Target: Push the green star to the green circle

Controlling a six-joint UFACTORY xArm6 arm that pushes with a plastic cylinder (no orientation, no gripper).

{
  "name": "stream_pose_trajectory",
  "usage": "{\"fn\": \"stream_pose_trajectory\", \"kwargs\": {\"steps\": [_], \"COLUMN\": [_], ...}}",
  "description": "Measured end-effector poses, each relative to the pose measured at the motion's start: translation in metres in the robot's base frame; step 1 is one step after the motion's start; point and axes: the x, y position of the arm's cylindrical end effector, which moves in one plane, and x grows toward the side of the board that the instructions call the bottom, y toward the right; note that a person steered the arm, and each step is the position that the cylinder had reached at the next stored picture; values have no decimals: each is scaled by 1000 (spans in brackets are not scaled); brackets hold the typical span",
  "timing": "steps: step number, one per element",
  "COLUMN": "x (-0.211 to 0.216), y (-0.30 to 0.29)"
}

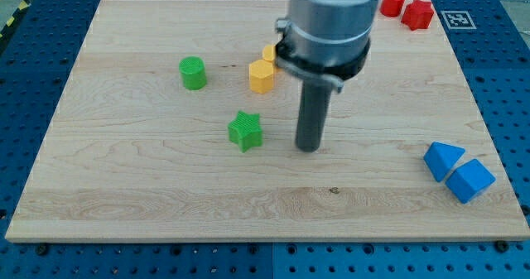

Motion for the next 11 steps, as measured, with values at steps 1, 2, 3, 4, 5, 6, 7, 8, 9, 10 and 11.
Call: {"fn": "stream_pose_trajectory", "kwargs": {"steps": [1, 2, 3, 4, 5, 6, 7, 8, 9, 10, 11], "x": [11, 6, -12, -22, -28, -34, -58, -78, -84, -92, -111], "y": [-7, -27, -52, -69, -82, -104, -121, -133, -152, -181, -184]}}
